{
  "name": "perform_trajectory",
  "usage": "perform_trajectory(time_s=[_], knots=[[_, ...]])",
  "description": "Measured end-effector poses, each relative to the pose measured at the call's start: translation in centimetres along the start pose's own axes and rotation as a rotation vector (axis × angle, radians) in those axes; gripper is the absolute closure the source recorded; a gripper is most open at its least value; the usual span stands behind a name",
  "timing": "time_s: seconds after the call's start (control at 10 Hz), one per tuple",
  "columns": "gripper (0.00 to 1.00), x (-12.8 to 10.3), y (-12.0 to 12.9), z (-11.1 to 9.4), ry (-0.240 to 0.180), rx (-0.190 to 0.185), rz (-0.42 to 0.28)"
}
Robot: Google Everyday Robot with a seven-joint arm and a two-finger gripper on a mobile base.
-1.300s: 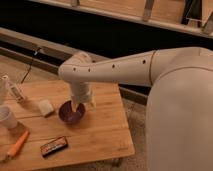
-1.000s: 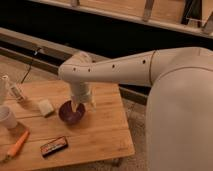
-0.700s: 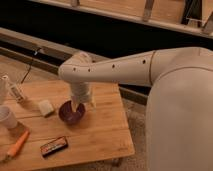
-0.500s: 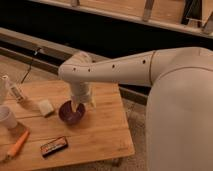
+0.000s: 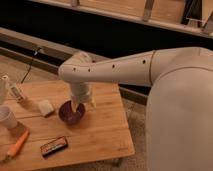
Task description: Knock the bottle over
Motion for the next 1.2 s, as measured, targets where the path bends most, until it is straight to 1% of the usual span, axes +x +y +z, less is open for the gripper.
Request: perform_trajectory(time_s=[0.8, 0.9, 1.0, 1.2], knots=[[0.35, 0.0, 0.1, 0.0, -0.001, 0.000, -0.002], [0.35, -0.4, 0.2, 0.0, -0.012, 0.010, -0.015], [0.35, -0.5, 0.6, 0.0, -0.014, 0.024, -0.037], [0.35, -1.0, 2.0, 0.3, -0.013, 0.065, -0.117]])
